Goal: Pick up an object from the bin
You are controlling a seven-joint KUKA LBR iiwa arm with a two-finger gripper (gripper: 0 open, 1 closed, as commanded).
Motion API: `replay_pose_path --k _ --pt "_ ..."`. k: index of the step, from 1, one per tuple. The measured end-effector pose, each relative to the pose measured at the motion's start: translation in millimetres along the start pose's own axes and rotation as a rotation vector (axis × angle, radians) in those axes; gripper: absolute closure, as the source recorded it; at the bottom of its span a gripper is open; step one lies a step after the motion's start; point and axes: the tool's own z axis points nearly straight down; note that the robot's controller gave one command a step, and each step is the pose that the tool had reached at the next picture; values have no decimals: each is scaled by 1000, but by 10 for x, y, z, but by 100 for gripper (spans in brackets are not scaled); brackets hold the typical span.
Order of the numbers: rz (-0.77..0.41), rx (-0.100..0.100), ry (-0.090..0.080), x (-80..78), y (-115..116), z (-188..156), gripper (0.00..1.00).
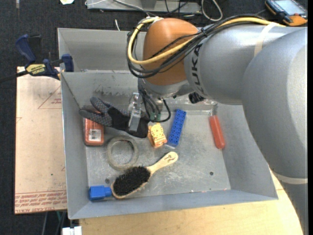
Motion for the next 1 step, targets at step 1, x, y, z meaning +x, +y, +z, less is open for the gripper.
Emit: replay_pose_path --k 1 --pt "-99 -1 -5 -85 126 559 100"
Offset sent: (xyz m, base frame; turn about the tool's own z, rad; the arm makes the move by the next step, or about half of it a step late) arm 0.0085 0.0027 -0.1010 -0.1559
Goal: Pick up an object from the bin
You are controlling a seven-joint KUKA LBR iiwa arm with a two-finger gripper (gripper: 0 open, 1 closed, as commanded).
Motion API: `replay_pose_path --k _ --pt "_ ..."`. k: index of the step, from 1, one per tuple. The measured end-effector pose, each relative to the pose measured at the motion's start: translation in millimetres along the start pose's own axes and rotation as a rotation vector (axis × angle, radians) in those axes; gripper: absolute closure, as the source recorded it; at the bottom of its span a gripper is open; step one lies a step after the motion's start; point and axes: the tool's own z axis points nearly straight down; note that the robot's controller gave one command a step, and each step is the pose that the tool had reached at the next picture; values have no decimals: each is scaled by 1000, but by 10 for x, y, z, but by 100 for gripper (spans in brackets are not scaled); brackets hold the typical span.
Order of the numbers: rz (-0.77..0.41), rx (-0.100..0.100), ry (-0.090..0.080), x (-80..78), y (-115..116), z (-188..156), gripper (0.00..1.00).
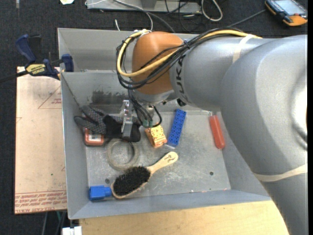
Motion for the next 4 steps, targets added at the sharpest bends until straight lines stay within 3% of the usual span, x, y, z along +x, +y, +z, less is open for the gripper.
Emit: replay_pose_path --k 1,4 --pt "-55 -5 -14 2 -79 412 100" --pt "-55 -6 -14 2 -80 412 100"
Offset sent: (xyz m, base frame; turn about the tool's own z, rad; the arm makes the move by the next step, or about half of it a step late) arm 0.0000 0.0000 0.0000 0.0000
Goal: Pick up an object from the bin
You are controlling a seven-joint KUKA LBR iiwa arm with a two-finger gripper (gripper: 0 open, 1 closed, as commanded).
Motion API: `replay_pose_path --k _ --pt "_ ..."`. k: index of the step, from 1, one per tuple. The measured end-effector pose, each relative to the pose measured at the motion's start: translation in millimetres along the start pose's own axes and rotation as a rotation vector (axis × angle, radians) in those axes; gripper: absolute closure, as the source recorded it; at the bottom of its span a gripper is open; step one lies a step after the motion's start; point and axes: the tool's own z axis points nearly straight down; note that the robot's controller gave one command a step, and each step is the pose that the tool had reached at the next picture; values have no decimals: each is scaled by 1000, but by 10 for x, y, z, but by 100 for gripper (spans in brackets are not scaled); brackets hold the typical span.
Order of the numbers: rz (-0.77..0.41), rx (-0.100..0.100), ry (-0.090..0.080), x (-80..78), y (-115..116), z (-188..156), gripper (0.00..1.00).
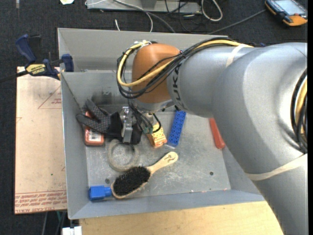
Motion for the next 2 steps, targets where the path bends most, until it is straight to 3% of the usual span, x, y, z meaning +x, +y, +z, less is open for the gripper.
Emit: replay_pose_path --k 2 --pt "0 0 0 0 0 0 100"
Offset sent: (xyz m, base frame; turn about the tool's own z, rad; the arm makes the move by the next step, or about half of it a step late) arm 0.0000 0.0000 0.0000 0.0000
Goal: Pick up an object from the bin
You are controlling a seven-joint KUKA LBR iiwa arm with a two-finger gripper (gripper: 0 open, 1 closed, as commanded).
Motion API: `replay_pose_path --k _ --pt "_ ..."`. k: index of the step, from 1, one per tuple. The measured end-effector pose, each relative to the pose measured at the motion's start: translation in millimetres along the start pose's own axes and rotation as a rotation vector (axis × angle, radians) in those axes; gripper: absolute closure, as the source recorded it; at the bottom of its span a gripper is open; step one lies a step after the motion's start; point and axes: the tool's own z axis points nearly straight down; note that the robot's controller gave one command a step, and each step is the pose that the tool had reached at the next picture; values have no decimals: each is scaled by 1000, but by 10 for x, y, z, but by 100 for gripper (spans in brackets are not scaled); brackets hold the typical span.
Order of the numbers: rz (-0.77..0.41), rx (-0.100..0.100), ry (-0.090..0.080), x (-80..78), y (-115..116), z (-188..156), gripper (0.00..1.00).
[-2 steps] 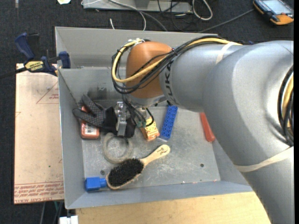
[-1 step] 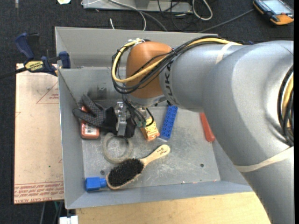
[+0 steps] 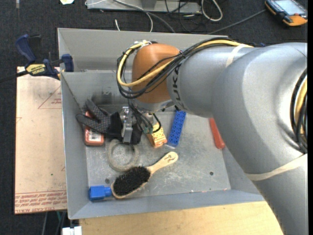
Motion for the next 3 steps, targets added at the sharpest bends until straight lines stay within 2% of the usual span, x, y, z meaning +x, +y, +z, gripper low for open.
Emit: replay_pose_path --k 3 --pt "0 0 0 0 0 0 100"
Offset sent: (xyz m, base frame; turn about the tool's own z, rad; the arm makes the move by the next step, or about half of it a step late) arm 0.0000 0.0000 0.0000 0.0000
